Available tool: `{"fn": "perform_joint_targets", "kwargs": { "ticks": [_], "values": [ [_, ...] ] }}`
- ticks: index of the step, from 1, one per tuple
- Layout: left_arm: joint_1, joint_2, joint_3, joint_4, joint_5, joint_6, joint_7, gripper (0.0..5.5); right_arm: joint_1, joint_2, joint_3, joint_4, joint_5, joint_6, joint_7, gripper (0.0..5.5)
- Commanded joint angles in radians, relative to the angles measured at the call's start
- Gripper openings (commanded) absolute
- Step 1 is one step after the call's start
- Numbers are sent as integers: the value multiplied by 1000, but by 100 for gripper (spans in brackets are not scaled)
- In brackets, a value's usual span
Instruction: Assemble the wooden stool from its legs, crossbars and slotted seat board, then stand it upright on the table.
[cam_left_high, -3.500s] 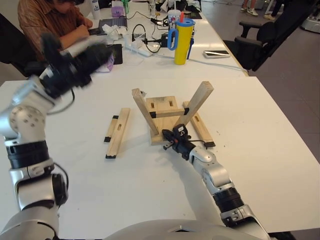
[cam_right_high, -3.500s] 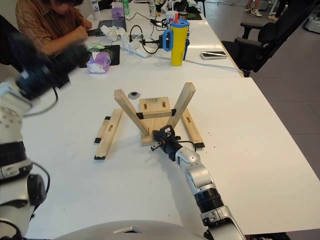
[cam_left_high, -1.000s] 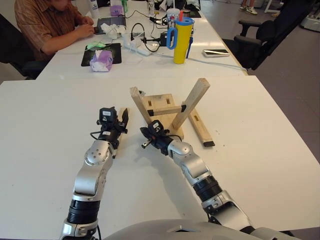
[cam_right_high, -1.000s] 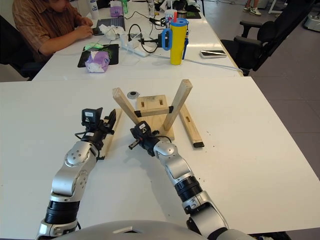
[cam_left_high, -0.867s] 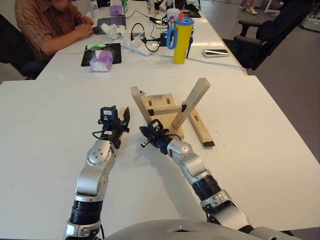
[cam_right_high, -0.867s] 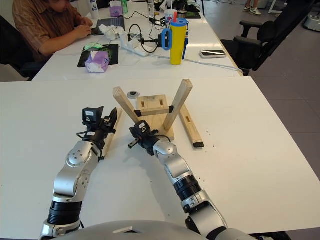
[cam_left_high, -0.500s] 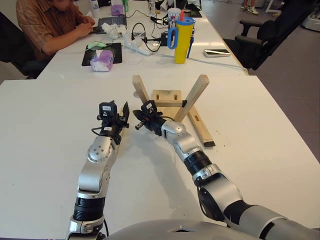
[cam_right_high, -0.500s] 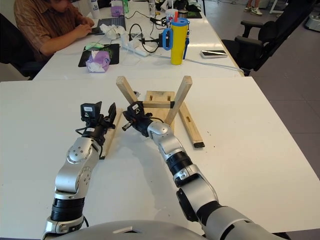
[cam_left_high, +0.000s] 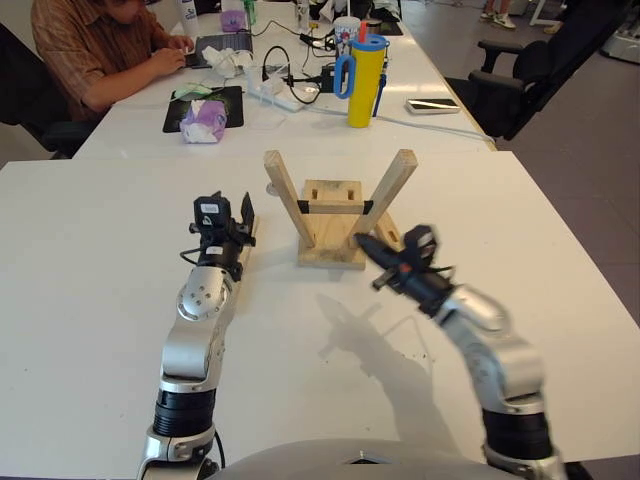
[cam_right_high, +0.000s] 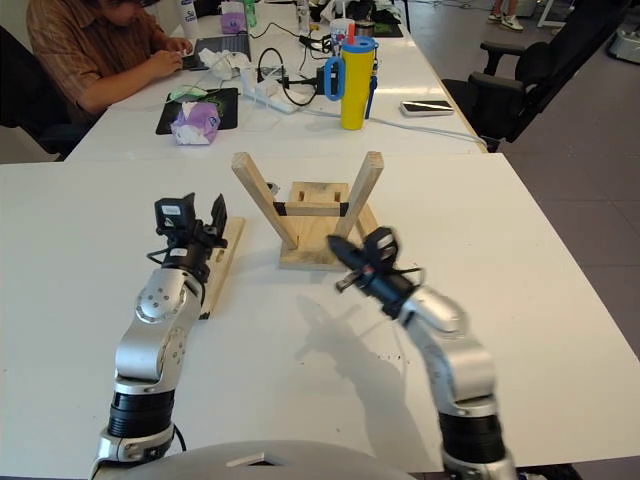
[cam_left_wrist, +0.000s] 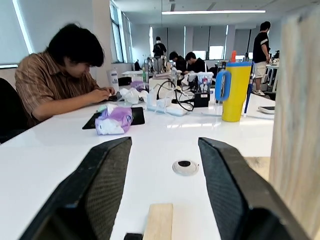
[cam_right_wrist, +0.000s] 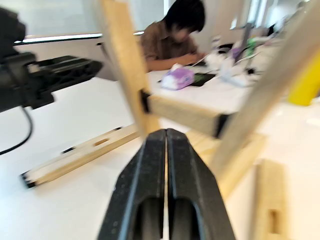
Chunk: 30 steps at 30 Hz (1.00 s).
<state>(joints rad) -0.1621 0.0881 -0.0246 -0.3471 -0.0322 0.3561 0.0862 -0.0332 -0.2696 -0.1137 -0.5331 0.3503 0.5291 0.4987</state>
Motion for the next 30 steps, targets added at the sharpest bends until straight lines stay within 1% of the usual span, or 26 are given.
{"fn": "perform_joint_targets", "kwargs": {
  "ticks": [1,5,8,12,19,21,22,24,26,28,30],
  "values": [
    [-54,-3,23,27,22,-2,12,249,56,-9,-20,-18,-94,-51,-105,0],
    [-75,-9,29,47,31,-7,13,249,-64,23,-21,90,-195,-42,-271,0],
    [-88,-2,21,57,44,-12,1,249,-125,52,-5,136,-222,-28,-338,0],
    [-99,-5,19,74,46,-12,-14,249,-157,86,6,169,-232,-22,-383,0],
    [-106,2,26,83,52,-19,-27,249,-186,103,-37,210,-227,-15,-444,0],
    [-115,2,15,92,56,-26,-38,249,-220,112,-32,226,-218,-18,-447,0],
    [-121,2,2,99,57,-29,-50,249,-242,121,-15,236,-209,-26,-436,0],
    [-159,20,-111,150,93,16,-129,249,-307,145,135,269,-194,-24,-325,0],
    [-183,6,-167,182,114,38,-155,249,-338,198,248,312,-179,35,-272,0],
    [-193,2,-173,192,133,54,-149,249,-337,210,291,330,-186,68,-257,0],
    [-174,28,-129,191,143,80,-134,249,-330,173,265,360,-206,72,-265,0]
  ]
}}
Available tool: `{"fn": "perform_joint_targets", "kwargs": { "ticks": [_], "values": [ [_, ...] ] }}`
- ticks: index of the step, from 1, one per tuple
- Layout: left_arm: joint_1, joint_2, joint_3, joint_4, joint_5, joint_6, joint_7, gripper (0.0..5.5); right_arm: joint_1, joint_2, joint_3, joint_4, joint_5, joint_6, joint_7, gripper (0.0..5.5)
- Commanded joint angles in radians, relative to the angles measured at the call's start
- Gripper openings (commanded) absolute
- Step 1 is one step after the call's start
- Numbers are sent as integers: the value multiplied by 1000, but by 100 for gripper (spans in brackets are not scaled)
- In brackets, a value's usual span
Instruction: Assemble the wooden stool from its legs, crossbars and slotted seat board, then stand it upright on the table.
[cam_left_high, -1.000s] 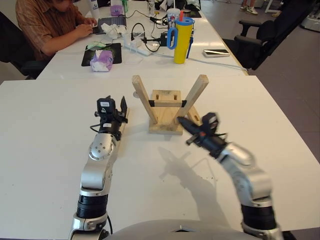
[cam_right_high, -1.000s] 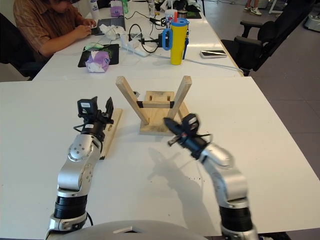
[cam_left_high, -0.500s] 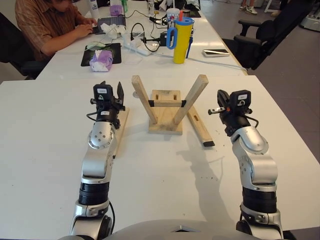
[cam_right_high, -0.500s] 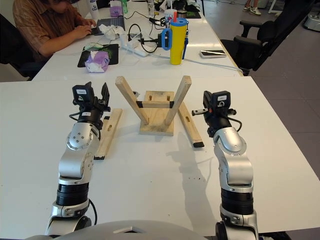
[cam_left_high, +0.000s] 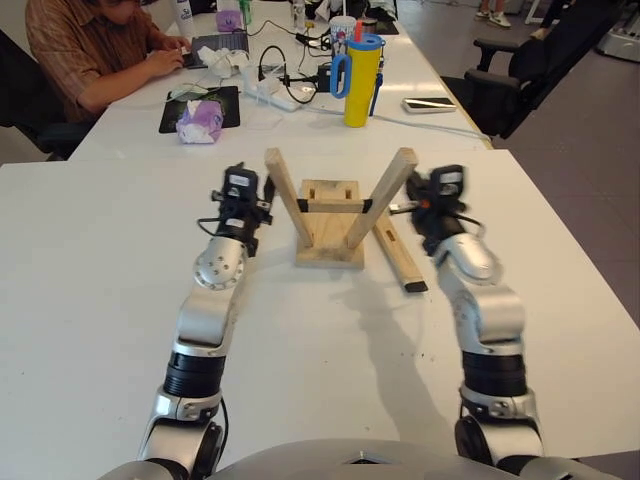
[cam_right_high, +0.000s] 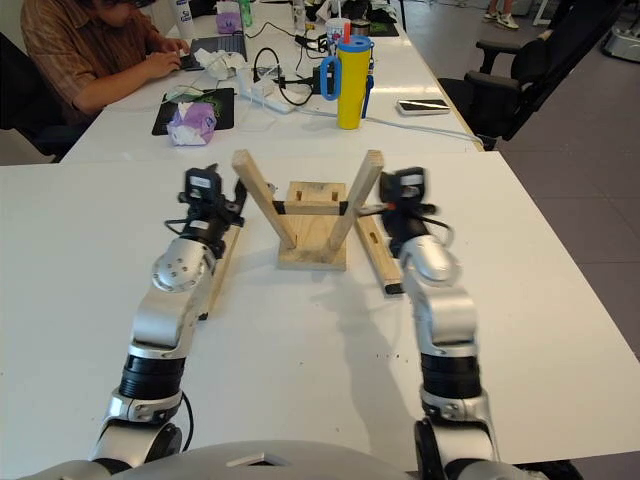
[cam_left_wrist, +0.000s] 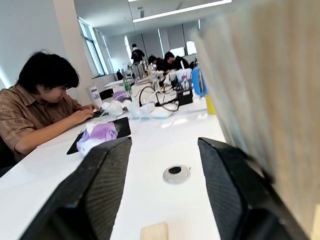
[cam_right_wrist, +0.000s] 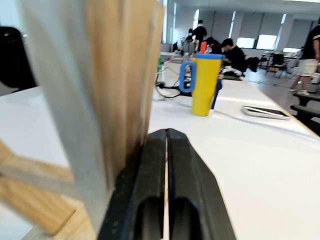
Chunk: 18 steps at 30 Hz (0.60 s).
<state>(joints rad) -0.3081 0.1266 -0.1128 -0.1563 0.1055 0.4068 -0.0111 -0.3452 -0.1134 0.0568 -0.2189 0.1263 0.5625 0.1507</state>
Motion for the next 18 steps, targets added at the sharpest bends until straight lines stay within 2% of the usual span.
{"fn": "perform_joint_targets", "kwargs": {
  "ticks": [1,7,12,15,18],
  "values": [
    [-20,3,-18,7,7,36,-38,249,-13,-7,77,55,10,42,79,0],
    [70,135,66,18,8,52,-115,249,-62,-111,-8,193,-3,-23,127,0],
    [141,244,25,14,-30,26,-304,249,-225,-155,-75,461,11,-226,193,0],
    [158,276,-7,-16,-102,10,-449,249,-362,-167,-72,693,7,-399,296,0],
    [160,308,-55,-53,-186,52,-608,249,-490,-167,-49,921,17,-571,503,0]
  ]
}}
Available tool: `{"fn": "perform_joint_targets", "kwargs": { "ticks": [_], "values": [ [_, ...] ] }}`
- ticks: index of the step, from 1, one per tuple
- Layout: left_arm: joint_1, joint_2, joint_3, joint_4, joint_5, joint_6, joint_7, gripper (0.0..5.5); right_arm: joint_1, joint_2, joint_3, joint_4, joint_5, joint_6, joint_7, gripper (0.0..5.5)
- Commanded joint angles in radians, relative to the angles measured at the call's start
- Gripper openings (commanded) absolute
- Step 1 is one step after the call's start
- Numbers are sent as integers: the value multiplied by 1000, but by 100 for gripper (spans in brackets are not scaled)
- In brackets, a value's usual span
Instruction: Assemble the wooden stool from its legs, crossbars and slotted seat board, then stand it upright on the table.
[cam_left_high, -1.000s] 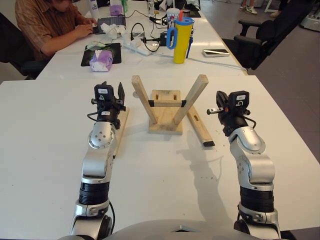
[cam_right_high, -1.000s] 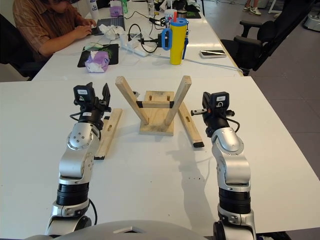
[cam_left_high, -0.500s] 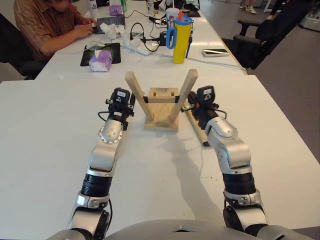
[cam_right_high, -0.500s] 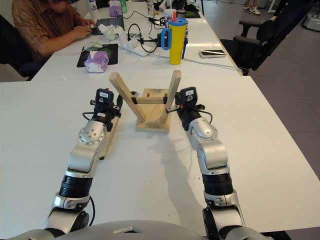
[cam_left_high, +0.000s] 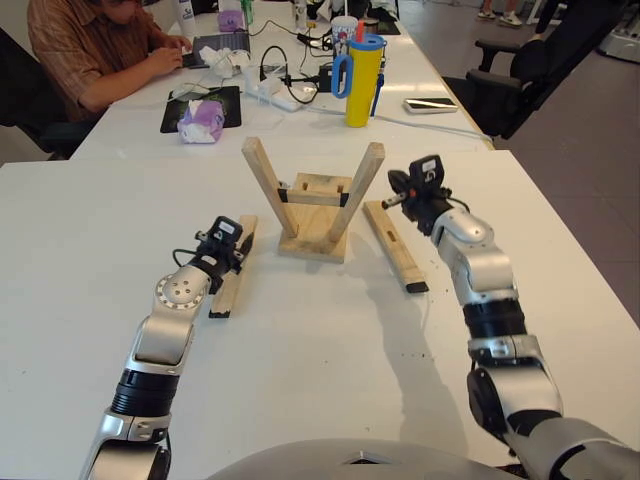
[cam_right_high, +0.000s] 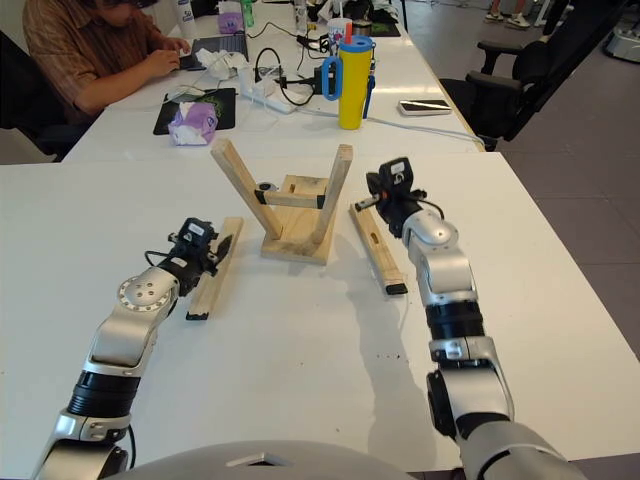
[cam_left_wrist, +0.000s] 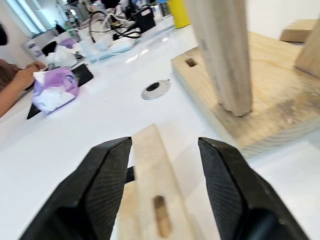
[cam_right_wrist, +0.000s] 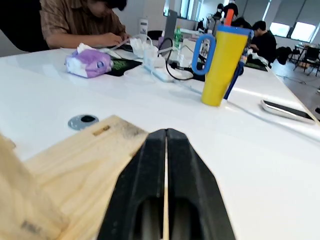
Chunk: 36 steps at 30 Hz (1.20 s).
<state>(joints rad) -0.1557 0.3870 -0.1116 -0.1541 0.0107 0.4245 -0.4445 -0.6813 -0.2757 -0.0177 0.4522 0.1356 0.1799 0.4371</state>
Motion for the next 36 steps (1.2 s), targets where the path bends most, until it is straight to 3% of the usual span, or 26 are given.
{"fn": "perform_joint_targets", "kwargs": {
  "ticks": [1,6,9,18,24,30,36],
  "values": [
    [11,64,-71,-86,-122,71,-224,249,-197,4,40,319,15,-231,328,0],
    [4,113,-129,-208,-245,251,-360,249,-240,-5,124,411,0,-338,677,0],
    [24,93,-166,-242,-267,325,-340,249,-207,-4,154,377,-1,-352,770,0],
    [79,33,-261,-192,-175,362,-156,249,-39,85,255,21,12,-213,760,0],
    [96,43,-275,-177,-149,334,-134,249,63,43,277,-278,37,-9,711,0],
    [96,89,-270,-154,-127,308,-144,249,17,-122,272,-7,-166,-156,553,0],
    [86,117,-290,-148,-121,318,-165,249,-46,-124,345,284,-313,-304,466,0]
  ]
}}
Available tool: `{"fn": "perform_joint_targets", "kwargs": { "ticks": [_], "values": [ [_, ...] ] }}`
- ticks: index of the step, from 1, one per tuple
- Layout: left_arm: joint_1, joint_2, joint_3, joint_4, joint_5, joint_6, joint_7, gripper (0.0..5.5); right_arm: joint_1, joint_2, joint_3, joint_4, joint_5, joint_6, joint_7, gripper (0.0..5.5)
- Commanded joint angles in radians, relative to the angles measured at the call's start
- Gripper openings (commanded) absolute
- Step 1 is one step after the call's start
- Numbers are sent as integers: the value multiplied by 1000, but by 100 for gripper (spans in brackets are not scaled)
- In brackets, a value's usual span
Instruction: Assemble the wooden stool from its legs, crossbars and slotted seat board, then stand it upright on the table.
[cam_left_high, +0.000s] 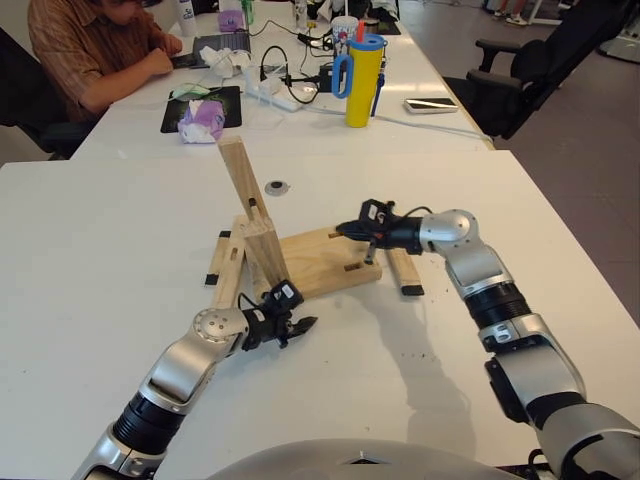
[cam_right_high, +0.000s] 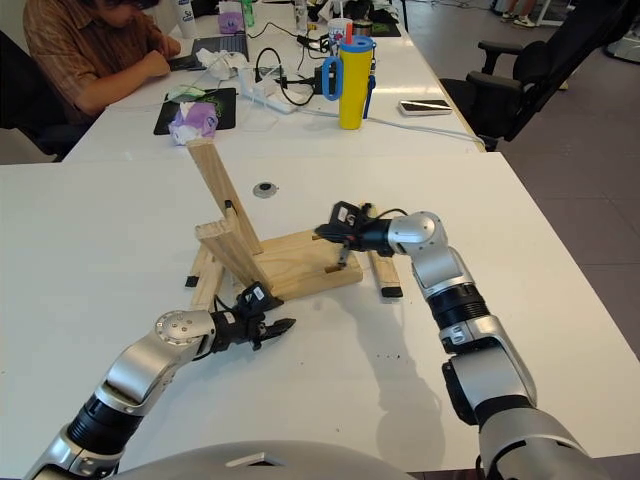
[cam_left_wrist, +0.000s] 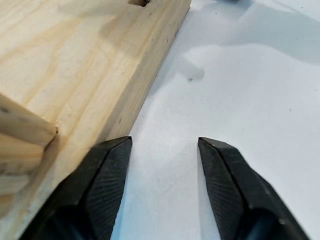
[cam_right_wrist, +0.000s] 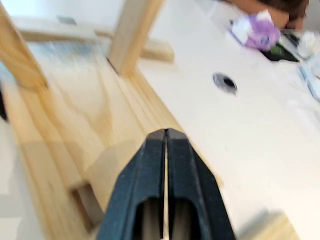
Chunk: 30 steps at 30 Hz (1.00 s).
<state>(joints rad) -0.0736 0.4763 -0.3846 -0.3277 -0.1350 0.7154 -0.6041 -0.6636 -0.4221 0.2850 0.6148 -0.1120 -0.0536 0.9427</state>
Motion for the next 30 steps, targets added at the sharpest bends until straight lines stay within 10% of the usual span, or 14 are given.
{"fn": "perform_joint_targets", "kwargs": {
  "ticks": [1,11,30],
  "values": [
    [0,32,-20,27,26,32,-8,249,-70,23,60,154,-90,-86,-49,0],
    [-128,64,-13,194,137,-49,48,249,152,-108,244,-222,-123,92,277,0],
    [-265,-102,144,380,165,-185,172,249,318,28,285,-467,-98,260,43,0]
  ]
}}
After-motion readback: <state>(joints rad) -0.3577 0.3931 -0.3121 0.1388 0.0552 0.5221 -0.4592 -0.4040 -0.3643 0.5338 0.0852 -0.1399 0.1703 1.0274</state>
